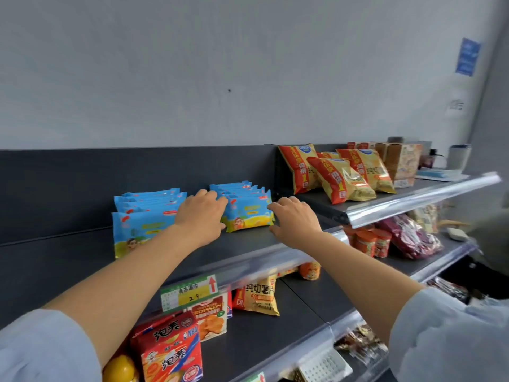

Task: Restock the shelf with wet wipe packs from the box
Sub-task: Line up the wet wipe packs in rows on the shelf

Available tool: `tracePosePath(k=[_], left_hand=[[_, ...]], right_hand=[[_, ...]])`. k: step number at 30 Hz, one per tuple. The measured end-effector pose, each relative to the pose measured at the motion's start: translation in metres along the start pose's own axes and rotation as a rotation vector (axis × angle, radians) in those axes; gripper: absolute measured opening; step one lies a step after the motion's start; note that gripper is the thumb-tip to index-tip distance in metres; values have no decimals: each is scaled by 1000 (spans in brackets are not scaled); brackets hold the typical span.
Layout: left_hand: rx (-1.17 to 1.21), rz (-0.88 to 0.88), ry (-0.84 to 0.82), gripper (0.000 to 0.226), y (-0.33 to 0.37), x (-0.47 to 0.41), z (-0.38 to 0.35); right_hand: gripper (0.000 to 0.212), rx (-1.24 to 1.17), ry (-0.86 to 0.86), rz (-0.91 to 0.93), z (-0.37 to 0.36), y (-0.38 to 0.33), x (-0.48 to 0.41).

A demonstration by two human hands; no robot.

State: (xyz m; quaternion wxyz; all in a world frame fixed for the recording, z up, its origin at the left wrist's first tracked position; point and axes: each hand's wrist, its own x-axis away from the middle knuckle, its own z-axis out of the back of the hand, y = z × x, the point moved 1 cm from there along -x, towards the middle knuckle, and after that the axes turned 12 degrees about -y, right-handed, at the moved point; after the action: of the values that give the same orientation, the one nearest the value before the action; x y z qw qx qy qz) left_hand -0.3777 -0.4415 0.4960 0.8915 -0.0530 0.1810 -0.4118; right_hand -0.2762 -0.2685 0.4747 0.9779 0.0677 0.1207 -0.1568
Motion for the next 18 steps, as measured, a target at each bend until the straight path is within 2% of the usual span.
tracePosePath(k=[5, 11, 18], left_hand=[[11, -102, 2, 37, 59, -10, 6], [64, -203, -1, 38, 151, -13, 13], [157, -299, -83, 37, 276, -2, -2]], right_hand=[[50, 14, -27, -102, 1, 51, 47], [46, 16, -80, -225, -6, 124, 114], [42, 36, -195, -325, -31, 208, 209]])
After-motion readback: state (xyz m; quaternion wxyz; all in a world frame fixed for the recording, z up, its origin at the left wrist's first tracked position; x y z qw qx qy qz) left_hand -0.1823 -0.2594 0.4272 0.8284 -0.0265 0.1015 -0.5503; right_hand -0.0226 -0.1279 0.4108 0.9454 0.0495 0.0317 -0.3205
